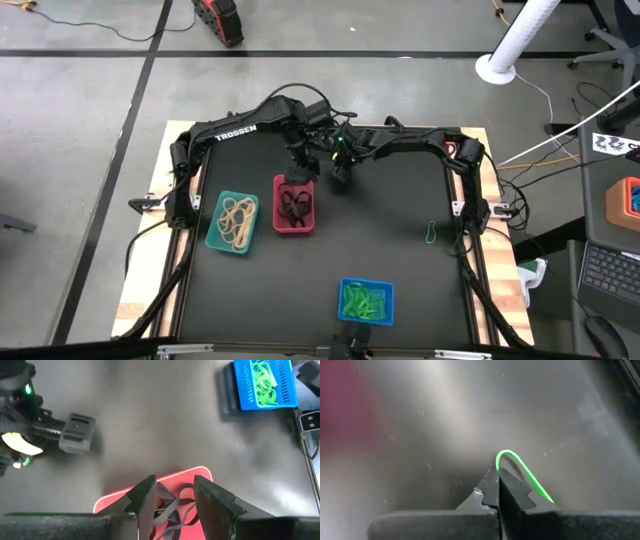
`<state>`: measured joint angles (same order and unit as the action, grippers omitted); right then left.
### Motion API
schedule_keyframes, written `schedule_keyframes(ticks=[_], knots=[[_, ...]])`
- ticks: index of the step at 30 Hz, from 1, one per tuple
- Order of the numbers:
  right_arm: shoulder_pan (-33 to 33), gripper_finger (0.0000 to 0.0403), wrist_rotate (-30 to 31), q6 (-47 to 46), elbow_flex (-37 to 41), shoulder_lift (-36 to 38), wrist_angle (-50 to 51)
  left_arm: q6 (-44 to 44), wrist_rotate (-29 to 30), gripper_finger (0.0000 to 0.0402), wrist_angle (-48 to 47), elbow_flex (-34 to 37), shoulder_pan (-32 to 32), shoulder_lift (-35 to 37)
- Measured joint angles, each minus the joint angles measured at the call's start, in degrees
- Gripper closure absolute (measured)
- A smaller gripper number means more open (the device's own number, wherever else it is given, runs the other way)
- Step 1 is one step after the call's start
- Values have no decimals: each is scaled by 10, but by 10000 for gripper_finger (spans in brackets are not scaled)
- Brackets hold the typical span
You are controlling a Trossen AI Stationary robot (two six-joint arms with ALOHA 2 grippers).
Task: Sort rubber bands into baskets
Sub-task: Put the green rubber band into the blue bin
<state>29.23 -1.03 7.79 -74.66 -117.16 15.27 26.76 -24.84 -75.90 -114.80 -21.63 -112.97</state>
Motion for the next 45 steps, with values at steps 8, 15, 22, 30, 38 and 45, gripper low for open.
schedule_keyframes(ticks=[8,15,22,30,38,45], knots=[[1,401,4,0,1,41,42,-24,0,273,-2,0,0,0],[0,402,-6,0,0,83,123,-28,0,273,-2,0,3,0],[-16,402,-95,0,0,149,243,-41,0,273,-41,0,27,0],[-134,403,-100,-30,0,242,399,-39,0,273,-58,0,84,0],[-340,403,-104,-170,-1,309,431,-55,-1,273,-64,1,150,0],[-514,403,-75,-284,3,300,357,-131,0,273,-57,1,211,0]])
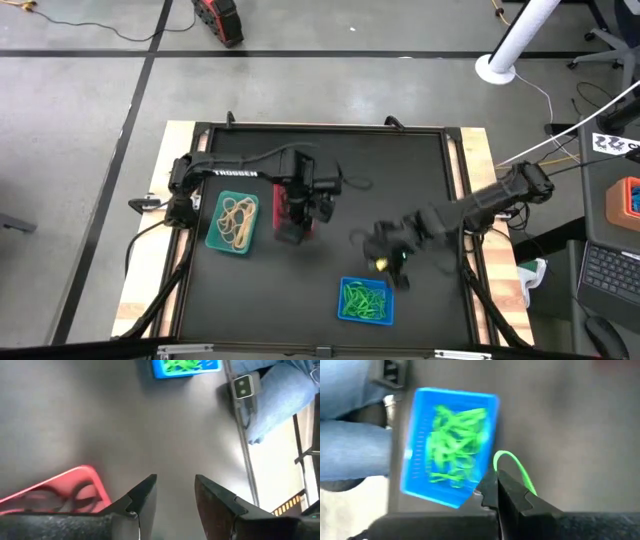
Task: Sort rubber bands into baskets
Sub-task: Put the green rubber band into the blue bin
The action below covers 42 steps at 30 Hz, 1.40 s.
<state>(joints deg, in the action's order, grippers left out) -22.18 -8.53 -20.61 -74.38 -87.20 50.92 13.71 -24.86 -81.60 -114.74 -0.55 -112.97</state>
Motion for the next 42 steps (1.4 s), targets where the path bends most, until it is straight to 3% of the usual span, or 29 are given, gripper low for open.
schedule_keyframes(ticks=[5,10,23,27,35,39,42], knots=[[-93,403,7,-34,2,-20,-69,-60,16,273,40,0,49,0],[-153,403,63,-49,2,-50,-110,-104,76,273,125,0,97,0],[-175,400,95,-51,2,-101,-130,-151,207,273,256,0,181,0],[-175,371,84,-47,2,-102,-140,-149,217,273,261,0,195,0],[-175,274,102,-48,2,-101,-130,-153,237,273,251,0,208,0],[-175,252,71,-63,2,-85,-66,-154,256,273,258,0,213,0],[-175,247,90,-108,2,-68,16,-154,262,273,282,0,216,0]])
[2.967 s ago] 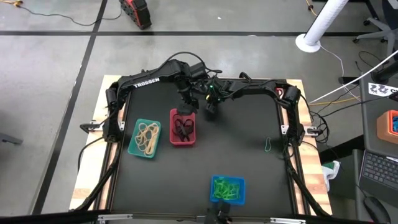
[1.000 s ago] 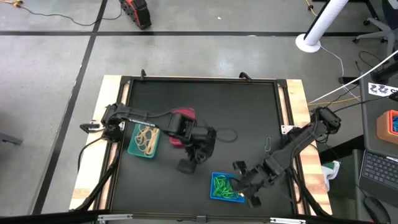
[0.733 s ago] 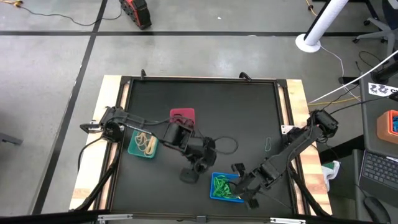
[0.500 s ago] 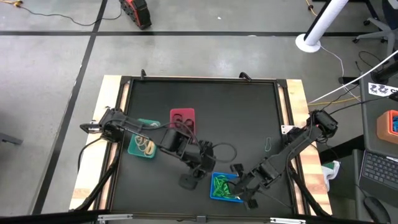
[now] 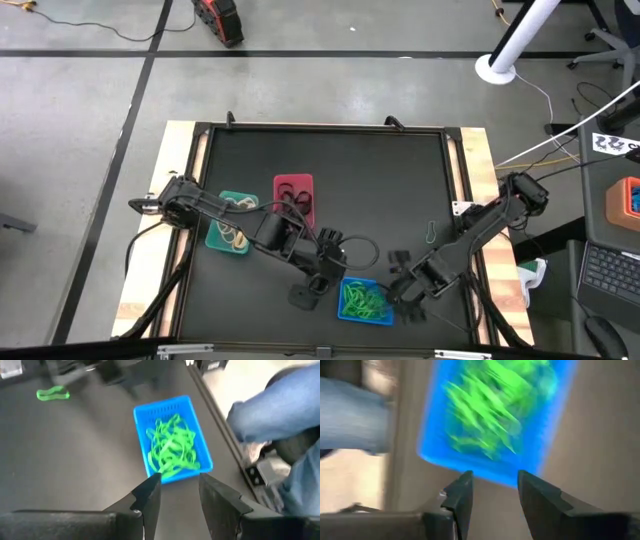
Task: Sort rubber bands into baskets
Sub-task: Put the green rubber band into the blue bin
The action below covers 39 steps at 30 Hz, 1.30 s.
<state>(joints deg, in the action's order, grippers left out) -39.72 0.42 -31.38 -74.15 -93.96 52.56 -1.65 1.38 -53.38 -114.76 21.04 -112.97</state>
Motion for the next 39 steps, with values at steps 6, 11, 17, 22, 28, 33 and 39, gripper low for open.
schedule_keyframes(ticks=[6,11,17,22,28,33,39], knots=[[-9,247,116,-55,0,24,150,18,0,273,63,0,0,-4],[-6,246,120,-71,53,36,177,26,1,273,89,-1,-3,-19],[2,246,50,-104,188,89,173,35,2,273,87,-1,-3,-38],[4,246,15,-169,318,199,104,47,3,273,89,0,-4,-50],[4,246,26,-219,428,313,29,67,3,273,91,0,-5,-59],[4,246,47,-256,468,351,18,63,4,273,91,0,-9,-62],[4,246,74,-256,476,352,-2,63,4,273,93,0,-11,-68]])
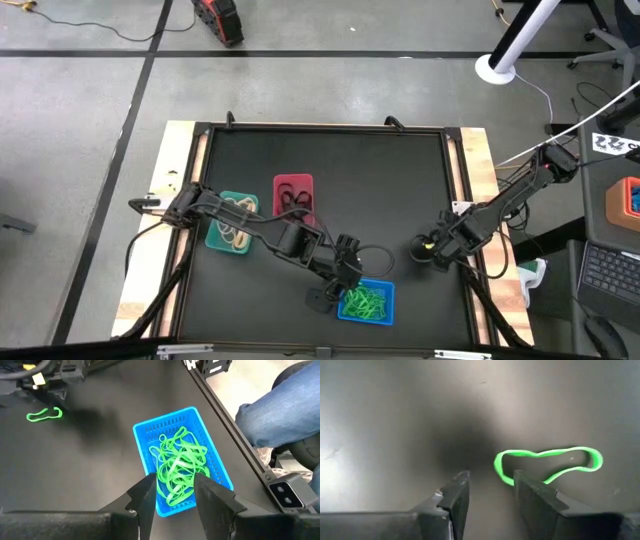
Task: Sort rubber bands into baskets
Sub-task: Put the green rubber band into the blue bin
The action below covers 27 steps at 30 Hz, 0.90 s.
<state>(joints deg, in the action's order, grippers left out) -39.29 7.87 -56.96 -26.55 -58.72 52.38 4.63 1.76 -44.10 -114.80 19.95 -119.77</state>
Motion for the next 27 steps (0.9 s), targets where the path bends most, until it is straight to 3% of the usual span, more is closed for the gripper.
schedule_keyframes(ticks=[13,27], knots=[[0,246,36,6,0,0,2,-3,0,273,2,0,-2,-6],[0,250,19,-17,37,5,-13,-18,0,273,0,0,-1,-6]])
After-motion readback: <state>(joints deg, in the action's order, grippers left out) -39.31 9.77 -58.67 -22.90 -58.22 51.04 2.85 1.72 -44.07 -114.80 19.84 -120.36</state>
